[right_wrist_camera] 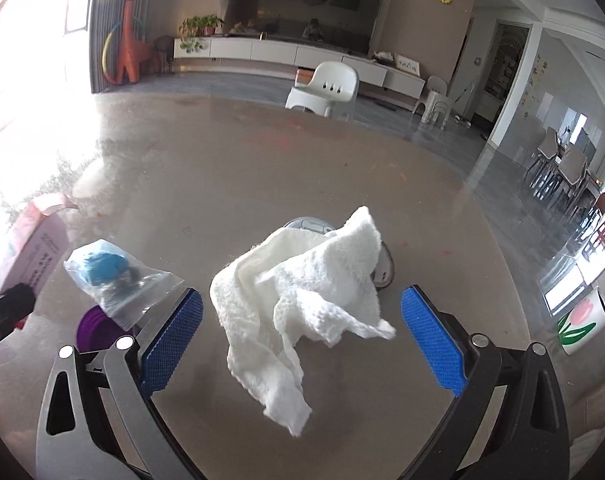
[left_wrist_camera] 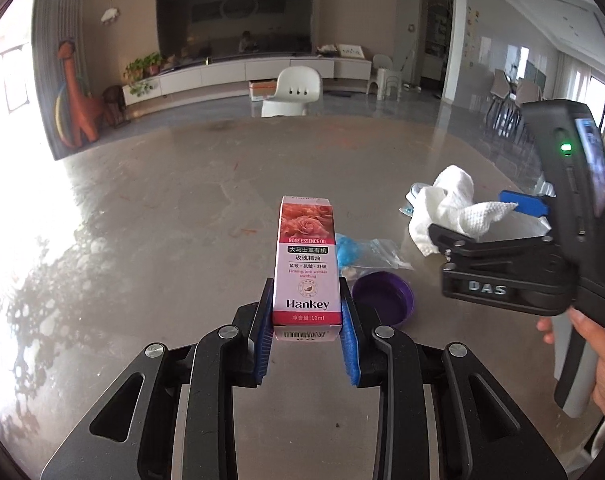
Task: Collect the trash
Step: 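Grasp the pink Hankey box with left tool while right tool grasps white tissue, then carry the Hankey box and tissue over the white bin and open both tools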
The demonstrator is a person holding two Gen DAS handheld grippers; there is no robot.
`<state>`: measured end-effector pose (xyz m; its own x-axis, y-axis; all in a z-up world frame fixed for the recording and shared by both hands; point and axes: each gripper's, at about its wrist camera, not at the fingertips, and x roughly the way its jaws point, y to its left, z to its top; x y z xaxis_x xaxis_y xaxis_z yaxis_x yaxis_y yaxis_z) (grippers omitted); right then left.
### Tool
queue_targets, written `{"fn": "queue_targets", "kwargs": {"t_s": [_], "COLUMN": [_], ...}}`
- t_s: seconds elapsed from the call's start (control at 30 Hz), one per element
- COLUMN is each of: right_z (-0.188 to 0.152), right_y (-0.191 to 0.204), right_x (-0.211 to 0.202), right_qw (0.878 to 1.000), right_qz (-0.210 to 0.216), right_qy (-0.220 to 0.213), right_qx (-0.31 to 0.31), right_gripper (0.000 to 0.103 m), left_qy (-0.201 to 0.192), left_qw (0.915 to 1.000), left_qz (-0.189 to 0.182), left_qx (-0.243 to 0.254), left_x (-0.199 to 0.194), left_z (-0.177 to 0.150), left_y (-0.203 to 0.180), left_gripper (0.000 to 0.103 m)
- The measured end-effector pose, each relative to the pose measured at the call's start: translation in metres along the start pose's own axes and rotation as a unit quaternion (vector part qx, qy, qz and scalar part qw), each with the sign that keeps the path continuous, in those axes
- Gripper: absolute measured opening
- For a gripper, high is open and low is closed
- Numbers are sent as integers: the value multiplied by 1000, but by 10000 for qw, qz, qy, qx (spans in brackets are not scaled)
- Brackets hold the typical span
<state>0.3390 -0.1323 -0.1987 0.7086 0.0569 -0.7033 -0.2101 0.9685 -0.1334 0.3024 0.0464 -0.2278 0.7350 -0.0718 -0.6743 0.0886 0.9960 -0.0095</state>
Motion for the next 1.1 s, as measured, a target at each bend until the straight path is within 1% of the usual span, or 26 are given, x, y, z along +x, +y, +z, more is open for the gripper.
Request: {"fn": "queue_targets", "kwargs": {"t_s": [0.03, 0.1, 0.13, 0.17, 0.2, 0.23, 0.27, 0.33, 0.4, 0.57, 0.63, 0.7, 0.87, 1.03, 1.1], "right_z": [-1, -3, -6, -7, -8, -8, -8, -10, -12, -21, -27, -31, -36, -51, -59], "right_y": [1, 5, 7, 8, 7, 6, 5, 1, -4, -18, -26, -33, -50, -58, -64], "right_x": [3, 8, 10, 12, 10, 7, 2, -15, -40, -103, -130, -155, -198, -231, -244], "right_qw": [10000, 9997, 9994, 9990, 9985, 9982, 9979, 9978, 9974, 9965, 9960, 9959, 9951, 9949, 9948], "right_qz": [80, 158, 179, 284, 389, 444, 519, 624, 704, 702, 672, 626, 572, 465, 406], "right_qy": [60, 201, 280, 358, 373, 389, 367, 197, -39, -418, -558, -637, -781, -862, -897], "right_qx": [8, -18, -34, -10, 38, 64, 88, 133, 152, 163, 177, 136, 180, 233, 280], "right_gripper": [98, 72, 49, 35, 28, 18, 16, 15, 15, 15, 15, 15, 15, 15, 15], "left_qy": [6, 3, 3, 7, -1, -6, -11, -44, -92, -122, -153, -178, -158, -274, -306], "left_qw": [10000, 10000, 10000, 10000, 10000, 10000, 10000, 10000, 9999, 9999, 9997, 9995, 9983, 9965, 9956], "left_qz": [-13, -17, -26, -37, -37, -31, -28, -16, -27, -84, -164, -246, -539, -680, -783], "left_qx": [-4, -21, -39, -52, -61, -60, -56, -54, -65, 50, 98, 131, 145, 409, 424], "left_x": [1, 1, 1, 1, 0, 0, 0, -2, -6, -10, -16, -23, -45, -73, -86], "left_z": [2, 3, 4, 4, 4, 4, 4, 4, 4, 4, 3, 0, -7, -11, -12], "left_y": [0, 0, 0, 1, 2, 3, 3, 1, 2, -5, -9, -13, -31, -65, -78], "left_gripper": [28, 28, 28, 29, 29, 29, 29, 29, 29, 29, 29, 29, 29, 29, 29]}}
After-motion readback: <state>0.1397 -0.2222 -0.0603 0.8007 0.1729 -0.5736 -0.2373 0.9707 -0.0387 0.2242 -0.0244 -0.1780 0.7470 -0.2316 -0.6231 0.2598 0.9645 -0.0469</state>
